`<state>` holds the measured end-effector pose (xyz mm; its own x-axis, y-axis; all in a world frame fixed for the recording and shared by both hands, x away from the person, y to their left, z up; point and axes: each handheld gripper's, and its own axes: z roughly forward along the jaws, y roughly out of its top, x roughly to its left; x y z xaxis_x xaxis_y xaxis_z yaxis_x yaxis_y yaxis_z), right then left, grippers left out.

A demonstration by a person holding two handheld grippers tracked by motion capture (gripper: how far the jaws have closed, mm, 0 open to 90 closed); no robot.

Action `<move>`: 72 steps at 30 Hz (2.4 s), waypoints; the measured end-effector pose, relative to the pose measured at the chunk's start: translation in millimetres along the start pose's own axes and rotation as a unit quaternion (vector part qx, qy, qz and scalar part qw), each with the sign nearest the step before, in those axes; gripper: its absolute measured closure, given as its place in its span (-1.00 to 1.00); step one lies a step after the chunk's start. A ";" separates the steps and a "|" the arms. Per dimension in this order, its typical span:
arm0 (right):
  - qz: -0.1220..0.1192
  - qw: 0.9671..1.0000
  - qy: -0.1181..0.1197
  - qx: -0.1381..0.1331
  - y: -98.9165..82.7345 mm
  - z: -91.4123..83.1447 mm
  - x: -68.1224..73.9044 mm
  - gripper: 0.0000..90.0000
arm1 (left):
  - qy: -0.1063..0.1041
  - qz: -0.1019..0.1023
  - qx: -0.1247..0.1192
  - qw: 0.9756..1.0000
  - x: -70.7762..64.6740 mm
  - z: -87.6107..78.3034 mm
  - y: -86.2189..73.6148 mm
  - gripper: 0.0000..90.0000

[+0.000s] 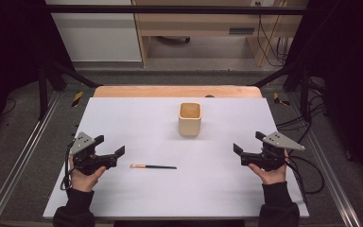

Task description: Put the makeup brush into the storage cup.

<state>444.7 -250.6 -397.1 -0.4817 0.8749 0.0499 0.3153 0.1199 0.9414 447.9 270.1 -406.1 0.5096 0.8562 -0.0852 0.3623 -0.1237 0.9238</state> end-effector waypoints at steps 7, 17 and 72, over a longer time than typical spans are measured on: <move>0.000 1.000 -0.002 0.006 -1.0 -0.3 -0.4 -0.91 | -0.003 0.002 0.007 1.000 -0.5 1.7 -2.5 -0.86; -0.002 1.000 -0.002 0.012 -0.8 0.1 0.3 -0.90 | -0.018 0.024 0.024 0.999 -6.9 6.1 -0.9 -0.86; -0.012 0.999 0.013 0.028 -4.4 7.3 8.9 -0.92 | -0.117 0.180 0.221 0.951 -64.6 87.2 -31.2 0.12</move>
<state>445.0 -239.9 -403.2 -0.5104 0.8592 0.0365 0.3480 0.1675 0.9224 471.7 174.9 -461.9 0.8031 0.5907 0.0781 0.3991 -0.6307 0.6655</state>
